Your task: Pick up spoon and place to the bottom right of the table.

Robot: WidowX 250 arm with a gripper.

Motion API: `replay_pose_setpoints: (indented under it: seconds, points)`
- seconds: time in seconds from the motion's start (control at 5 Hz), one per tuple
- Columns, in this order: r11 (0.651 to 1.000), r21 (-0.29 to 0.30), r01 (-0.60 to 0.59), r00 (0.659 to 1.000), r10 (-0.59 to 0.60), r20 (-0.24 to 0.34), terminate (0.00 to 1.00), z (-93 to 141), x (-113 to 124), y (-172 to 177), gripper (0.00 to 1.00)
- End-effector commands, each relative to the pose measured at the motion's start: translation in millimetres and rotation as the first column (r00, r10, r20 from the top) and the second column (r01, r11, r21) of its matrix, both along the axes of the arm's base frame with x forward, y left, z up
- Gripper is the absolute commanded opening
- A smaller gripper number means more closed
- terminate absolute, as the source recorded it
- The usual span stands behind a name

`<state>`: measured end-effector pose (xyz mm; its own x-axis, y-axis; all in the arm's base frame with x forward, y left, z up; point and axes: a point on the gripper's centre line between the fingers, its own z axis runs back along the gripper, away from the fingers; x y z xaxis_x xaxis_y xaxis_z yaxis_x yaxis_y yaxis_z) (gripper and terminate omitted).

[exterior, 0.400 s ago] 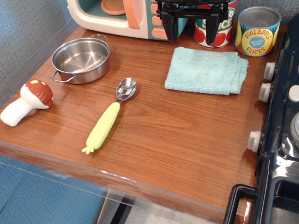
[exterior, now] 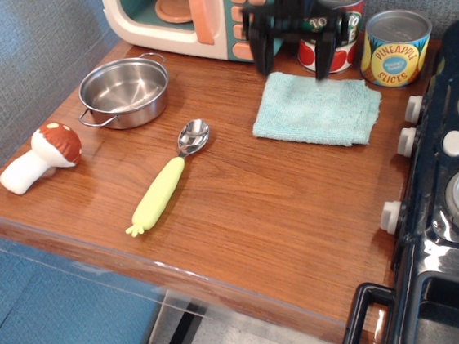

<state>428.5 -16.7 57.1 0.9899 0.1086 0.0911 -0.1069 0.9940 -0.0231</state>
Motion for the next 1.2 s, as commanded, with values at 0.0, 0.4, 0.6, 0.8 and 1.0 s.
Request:
replay_pose_setpoints:
  seconds: [0.0,0.4,0.6,0.8,1.0]
  points:
    - [0.999,0.031,0.043,0.987,-0.048,0.157,0.0,53,-50,20,1.0]
    - [0.998,0.051,0.032,0.993,-0.037,0.108,0.0,39,-109,70,1.0]
    - [0.999,0.047,0.023,0.998,-0.026,0.065,0.0,11,-126,82,1.0]
    - [0.995,0.091,0.041,0.999,-0.042,0.006,0.0,-15,-137,86,1.0]
    - [0.993,0.111,0.042,0.999,-0.039,-0.023,0.0,-29,-146,90,1.0]
